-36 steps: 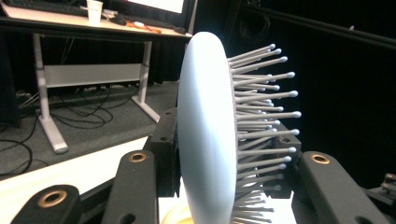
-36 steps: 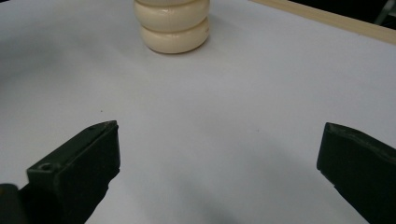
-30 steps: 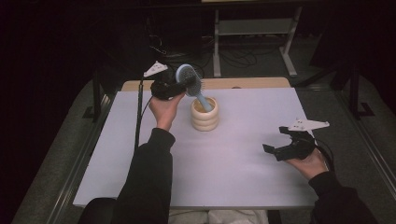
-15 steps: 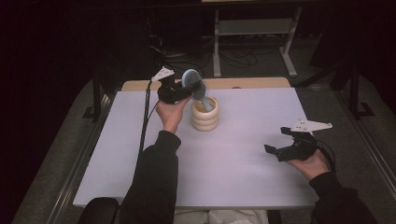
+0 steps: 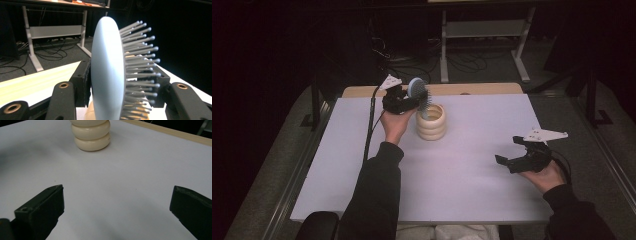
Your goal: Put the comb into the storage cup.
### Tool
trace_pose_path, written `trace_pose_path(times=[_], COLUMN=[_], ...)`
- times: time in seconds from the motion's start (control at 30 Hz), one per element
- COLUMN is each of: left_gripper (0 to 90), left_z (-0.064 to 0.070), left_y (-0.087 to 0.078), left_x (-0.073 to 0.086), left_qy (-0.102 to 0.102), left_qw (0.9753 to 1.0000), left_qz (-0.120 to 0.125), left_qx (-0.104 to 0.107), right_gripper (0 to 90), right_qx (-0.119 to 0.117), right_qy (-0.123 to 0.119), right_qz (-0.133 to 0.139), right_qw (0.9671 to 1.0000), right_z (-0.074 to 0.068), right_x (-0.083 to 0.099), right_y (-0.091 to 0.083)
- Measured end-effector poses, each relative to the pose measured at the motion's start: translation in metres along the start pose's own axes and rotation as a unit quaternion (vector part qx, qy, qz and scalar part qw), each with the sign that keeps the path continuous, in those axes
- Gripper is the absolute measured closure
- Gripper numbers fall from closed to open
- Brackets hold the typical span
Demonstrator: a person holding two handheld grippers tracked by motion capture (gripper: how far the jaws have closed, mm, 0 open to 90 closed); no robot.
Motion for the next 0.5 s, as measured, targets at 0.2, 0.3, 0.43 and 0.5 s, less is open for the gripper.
trace_pose_path(times=[0.2, 0.3, 0.43, 0.5], left_gripper=[25.9, 11.9, 0.0, 0.0], left_z=[-0.002, -0.006, -0.008, -0.008], left_y=[-0.01, -0.013, -0.015, -0.017], left_x=[-0.007, -0.007, -0.004, -0.003], left_qy=[-0.005, -0.02, -0.011, 0.002], left_qw=[0.9997, 0.9995, 0.9998, 0.9997], left_qz=[0.022, 0.017, -0.003, -0.011], left_qx=[0.004, 0.018, 0.017, 0.02], right_gripper=[0.0, 0.0, 0.0, 0.0], right_qx=[0.0, 0.0, 0.0, -0.001], right_qy=[-0.002, -0.006, -0.003, -0.003], right_qz=[-0.003, 0.005, 0.011, 0.009], right_qw=[1.0, 1.0, 0.9999, 1.0], right_z=[0.0, -0.001, 0.0, 0.0], right_x=[0.001, 0.0, 0.0, 0.0], right_y=[0.0, -0.002, -0.004, -0.003])
Point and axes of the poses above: each handheld gripper's, and its own axes: y roughly forward along the jaws, x roughly out of its underside, z roughly to its right, the point moved 2 cm from there along y, roughly forward along the jaws, and after that the axes turned 7 degrees about y, right-handed, at the moved point
